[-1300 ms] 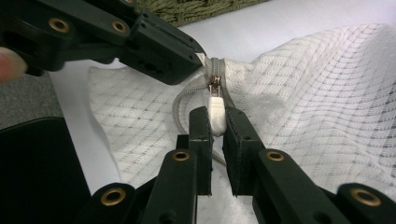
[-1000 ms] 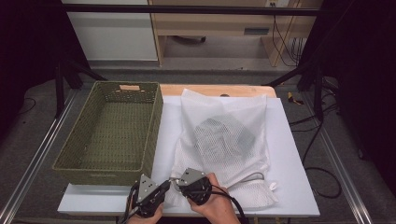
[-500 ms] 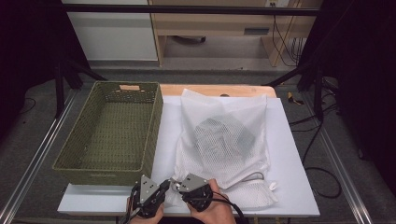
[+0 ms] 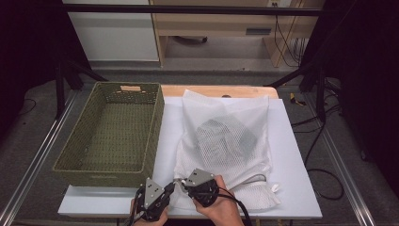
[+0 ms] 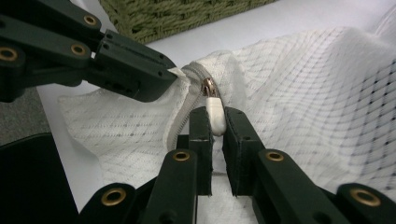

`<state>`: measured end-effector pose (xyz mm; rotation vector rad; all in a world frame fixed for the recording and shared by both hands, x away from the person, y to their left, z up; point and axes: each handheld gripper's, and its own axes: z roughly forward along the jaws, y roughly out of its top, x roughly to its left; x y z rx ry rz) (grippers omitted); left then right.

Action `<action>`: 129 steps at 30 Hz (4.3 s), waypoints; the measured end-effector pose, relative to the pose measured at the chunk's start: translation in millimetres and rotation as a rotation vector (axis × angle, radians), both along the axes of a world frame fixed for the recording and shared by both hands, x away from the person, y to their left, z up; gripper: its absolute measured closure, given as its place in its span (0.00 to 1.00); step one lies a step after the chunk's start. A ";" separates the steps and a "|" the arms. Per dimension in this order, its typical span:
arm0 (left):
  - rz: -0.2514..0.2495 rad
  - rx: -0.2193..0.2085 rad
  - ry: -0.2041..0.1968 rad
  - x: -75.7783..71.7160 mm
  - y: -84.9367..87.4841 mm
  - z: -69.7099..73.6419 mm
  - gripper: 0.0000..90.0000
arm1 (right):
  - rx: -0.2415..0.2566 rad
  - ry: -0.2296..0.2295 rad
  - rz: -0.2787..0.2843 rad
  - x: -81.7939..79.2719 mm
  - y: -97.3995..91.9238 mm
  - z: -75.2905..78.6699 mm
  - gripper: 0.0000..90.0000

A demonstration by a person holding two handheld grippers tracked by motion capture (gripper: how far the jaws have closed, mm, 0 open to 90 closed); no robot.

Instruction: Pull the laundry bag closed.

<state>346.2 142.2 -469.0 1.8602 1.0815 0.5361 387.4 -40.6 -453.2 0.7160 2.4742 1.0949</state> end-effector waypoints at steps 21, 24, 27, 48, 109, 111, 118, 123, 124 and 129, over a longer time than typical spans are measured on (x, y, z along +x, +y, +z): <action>0.034 -0.029 -0.007 2.4 -4.2 8.8 1.00 | 0.043 0.028 -0.002 -2.2 -8.2 -7.6 0.92; 0.035 -0.049 -0.003 0.6 -4.7 9.1 1.00 | 0.031 0.023 0.007 -0.6 -8.3 -8.6 0.92; 0.047 -0.057 0.001 0.3 -3.0 8.5 1.00 | 0.036 0.033 0.023 1.7 -7.7 -10.1 0.92; 0.024 -0.011 0.002 1.2 -5.2 1.0 1.00 | 0.118 0.044 0.017 -3.1 -15.5 7.3 0.93; 0.000 -0.058 0.051 4.8 7.7 5.2 1.00 | 0.017 0.039 0.096 11.9 -48.3 -5.1 0.97; 0.000 -0.062 0.055 5.2 7.7 4.5 1.00 | 0.026 0.048 0.101 14.8 -49.9 -8.1 0.97; -0.001 -0.066 0.063 6.6 10.4 3.9 1.00 | 0.041 0.054 0.107 17.0 -49.2 -7.2 0.97; -0.004 -0.062 0.066 6.1 10.4 3.5 1.00 | 0.040 0.065 0.107 18.4 -49.0 -9.2 0.97; -0.005 -0.059 0.065 5.9 10.4 3.5 1.00 | 0.042 0.071 0.106 18.7 -48.9 -9.4 0.97; -0.010 -0.050 0.062 4.8 9.2 3.3 1.00 | 0.045 0.082 0.104 21.0 -48.9 -10.1 0.97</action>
